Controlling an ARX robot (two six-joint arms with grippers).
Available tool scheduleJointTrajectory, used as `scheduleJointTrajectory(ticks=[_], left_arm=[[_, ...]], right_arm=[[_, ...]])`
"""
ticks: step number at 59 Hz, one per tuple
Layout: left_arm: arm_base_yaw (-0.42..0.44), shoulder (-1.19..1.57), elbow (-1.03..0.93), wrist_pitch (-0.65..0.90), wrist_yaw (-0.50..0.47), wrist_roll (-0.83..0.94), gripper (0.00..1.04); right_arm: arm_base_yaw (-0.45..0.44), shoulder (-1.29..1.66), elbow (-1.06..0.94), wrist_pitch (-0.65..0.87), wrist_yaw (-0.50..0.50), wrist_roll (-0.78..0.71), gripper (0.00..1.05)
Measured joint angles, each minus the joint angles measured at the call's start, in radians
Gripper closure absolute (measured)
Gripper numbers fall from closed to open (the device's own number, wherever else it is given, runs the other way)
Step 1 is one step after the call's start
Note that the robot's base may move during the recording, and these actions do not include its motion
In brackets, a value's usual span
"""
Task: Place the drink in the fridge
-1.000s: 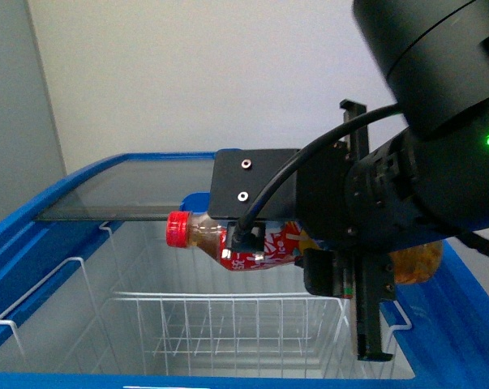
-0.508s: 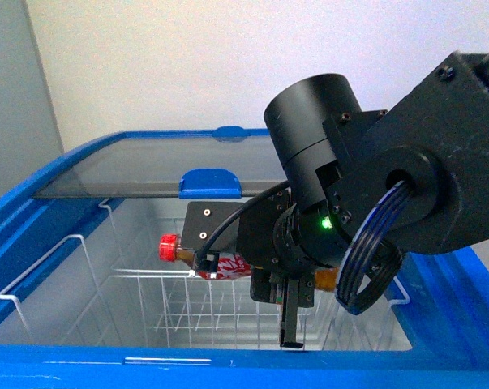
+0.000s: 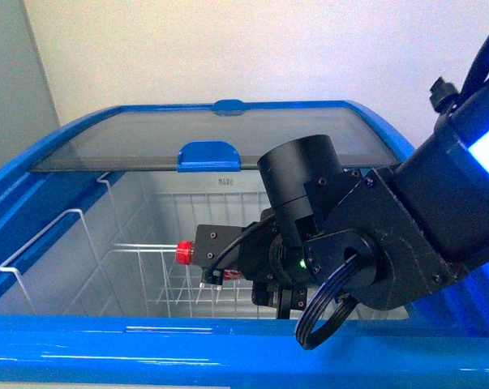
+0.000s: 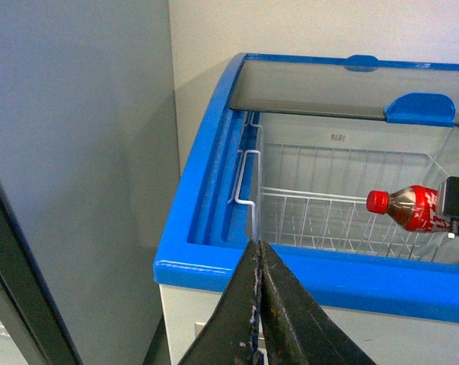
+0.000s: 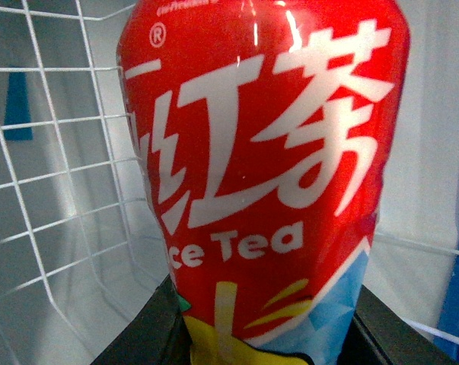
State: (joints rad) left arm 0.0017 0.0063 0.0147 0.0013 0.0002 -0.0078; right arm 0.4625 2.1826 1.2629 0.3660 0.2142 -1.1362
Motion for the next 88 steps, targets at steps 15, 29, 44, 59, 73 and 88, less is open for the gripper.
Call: scheduleJointTrajectory(ticks=[15,29,44,59,73,88], left_arm=[[0.0,0.0,0.0,0.0,0.0,0.0,1.02],[0.0,0.0,0.0,0.0,0.0,0.0,1.02],[0.0,0.0,0.0,0.0,0.0,0.0,1.02],[0.0,0.0,0.0,0.0,0.0,0.0,1.02],[0.0,0.0,0.0,0.0,0.0,0.0,1.02],[0.0,0.0,0.0,0.0,0.0,0.0,1.02]], right_arm=[[0.002,0.042,-0.003,0.039,0.02,0.001,0.69],[0.02,0.041,-0.015,-0.019,-0.001,0.072,0.33],[0.013,-0.142,-0.074,-0.067,-0.016,0.159,0.07],[-0.011,-0.444,-0.225,-0.071,-0.047,0.264,0.07],[-0.099,-0.94,-0.422,-0.242,0.247,0.69,0.07],[0.087,-1.565,-0.636,-0.855,0.609,1.209,0.07]])
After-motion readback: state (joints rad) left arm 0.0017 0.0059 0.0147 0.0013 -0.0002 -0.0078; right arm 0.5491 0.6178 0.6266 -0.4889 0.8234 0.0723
